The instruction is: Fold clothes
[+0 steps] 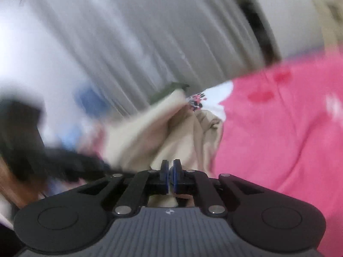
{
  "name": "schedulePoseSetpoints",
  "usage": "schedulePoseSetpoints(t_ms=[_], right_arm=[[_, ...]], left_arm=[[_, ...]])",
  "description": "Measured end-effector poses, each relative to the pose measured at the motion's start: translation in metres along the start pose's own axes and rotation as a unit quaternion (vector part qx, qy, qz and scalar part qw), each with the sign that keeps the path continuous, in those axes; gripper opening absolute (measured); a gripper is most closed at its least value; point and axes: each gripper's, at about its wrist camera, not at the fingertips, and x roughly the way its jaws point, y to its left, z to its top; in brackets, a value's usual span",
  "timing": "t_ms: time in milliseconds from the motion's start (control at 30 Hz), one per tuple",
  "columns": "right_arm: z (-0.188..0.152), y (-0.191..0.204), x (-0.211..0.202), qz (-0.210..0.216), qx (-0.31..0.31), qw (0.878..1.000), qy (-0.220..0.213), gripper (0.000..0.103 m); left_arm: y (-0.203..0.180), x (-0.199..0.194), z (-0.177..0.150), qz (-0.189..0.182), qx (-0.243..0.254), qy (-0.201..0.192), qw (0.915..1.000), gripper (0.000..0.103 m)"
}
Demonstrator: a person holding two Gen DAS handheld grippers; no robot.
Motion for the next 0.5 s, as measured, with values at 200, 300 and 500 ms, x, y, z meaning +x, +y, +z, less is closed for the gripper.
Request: schedulePoseSetpoints(t_ms=[200, 300, 500], right_arm=[[-0.016, -0.049, -0.024, 0.015, 0.191, 0.98, -0.053, 0.025], [-0.025, -0.074, -0.021, 0.018, 0.269, 0.961, -0.059, 0.036], [-0.036, -0.091, 0.004, 0.121, 0.361, 0.924, -0.038, 0.035]], left_arm=[[0.003, 0.002, 0.001, -0.003, -0.006, 0.002, 1.0, 0.006], [0.002, 0.002, 0.001, -0.005, -0.005, 0.002, 1.0, 0.006], [0.003, -0.003, 0.0, -0.008, -0.007, -0.001, 0.9999, 0.006]])
